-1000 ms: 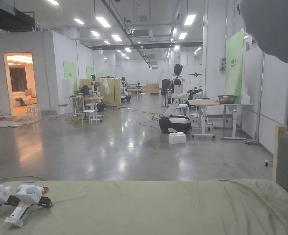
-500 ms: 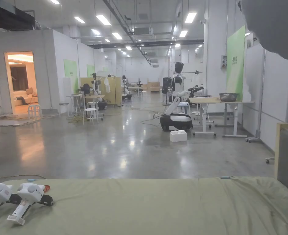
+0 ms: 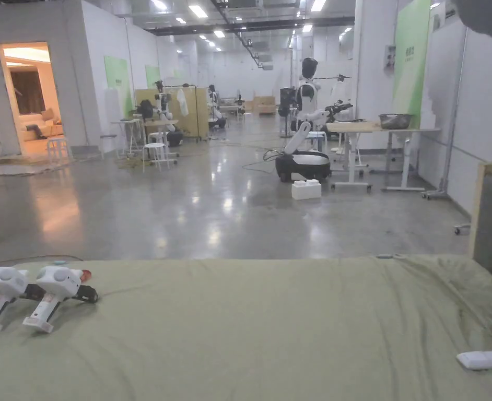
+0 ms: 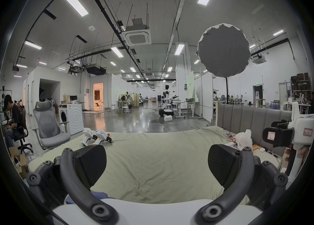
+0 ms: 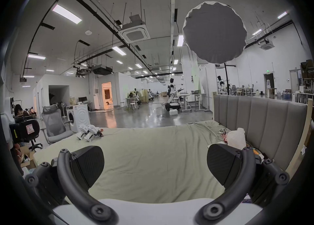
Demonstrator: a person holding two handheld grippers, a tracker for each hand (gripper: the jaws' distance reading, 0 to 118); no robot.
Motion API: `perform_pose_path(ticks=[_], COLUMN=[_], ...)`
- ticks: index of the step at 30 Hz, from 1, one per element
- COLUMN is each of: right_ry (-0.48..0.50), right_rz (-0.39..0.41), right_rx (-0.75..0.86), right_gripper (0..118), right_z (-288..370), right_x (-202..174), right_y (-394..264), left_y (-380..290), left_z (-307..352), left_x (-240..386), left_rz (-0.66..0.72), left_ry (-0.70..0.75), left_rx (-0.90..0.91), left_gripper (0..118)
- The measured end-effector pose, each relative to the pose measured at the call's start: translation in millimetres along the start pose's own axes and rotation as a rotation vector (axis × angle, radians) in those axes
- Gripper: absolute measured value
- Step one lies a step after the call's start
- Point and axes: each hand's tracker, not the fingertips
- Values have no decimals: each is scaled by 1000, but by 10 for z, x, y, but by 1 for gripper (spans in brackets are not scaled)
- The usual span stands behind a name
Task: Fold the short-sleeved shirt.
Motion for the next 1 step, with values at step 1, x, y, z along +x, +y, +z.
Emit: perform_pose_path(ticks=[1], right_ry=[-4], right_rz=[5], right_rx=[-4], right_gripper=[118], right_z=[-28], right_x=[13], right_y=[-57], left_y=[-49], left_z=[-30], left_x=[3], left_rz=[0], left_ry=[2], left_rx=[-7], left_gripper=[118])
